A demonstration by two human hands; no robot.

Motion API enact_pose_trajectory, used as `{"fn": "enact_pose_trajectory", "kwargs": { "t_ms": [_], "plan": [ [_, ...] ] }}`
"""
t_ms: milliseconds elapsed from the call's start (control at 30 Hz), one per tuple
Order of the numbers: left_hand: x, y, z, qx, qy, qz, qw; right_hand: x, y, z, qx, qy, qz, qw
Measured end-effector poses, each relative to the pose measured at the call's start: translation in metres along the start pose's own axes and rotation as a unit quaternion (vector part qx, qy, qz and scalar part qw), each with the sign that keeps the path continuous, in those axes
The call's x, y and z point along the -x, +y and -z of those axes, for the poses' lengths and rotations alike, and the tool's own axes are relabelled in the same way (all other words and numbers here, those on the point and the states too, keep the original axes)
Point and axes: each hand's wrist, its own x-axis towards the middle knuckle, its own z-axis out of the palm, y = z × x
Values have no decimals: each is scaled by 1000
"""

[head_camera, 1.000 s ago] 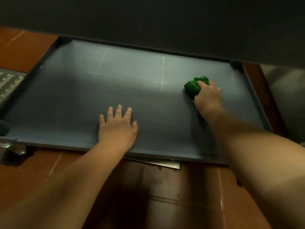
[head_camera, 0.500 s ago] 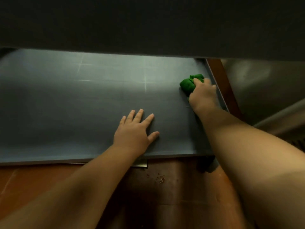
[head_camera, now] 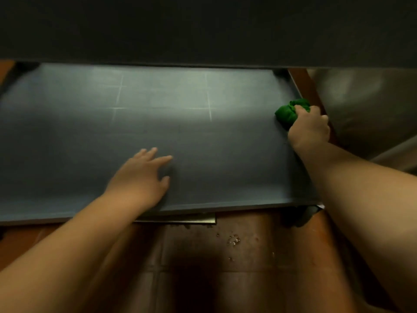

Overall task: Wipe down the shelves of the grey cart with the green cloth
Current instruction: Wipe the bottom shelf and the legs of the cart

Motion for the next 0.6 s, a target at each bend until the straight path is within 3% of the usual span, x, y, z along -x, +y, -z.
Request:
{"fn": "enact_pose_trajectory", "kwargs": {
  "t_ms": [100, 167, 300, 600],
  "plan": [
    [21, -82, 21, -11, -45, 93, 995, 6, -19, 0, -14, 0, -33, 999],
    [32, -117, 29, -15, -35, 111, 993, 14, -33, -2, -27, 2, -49, 998],
    [34, -129, 22, -88, -34, 95, 991, 32, -73, -7, -70, -2, -46, 996],
    [31, -142, 23, -44, -29, 29, 998, 113, -243, -24, -120, -18, 80, 989]
  ]
}}
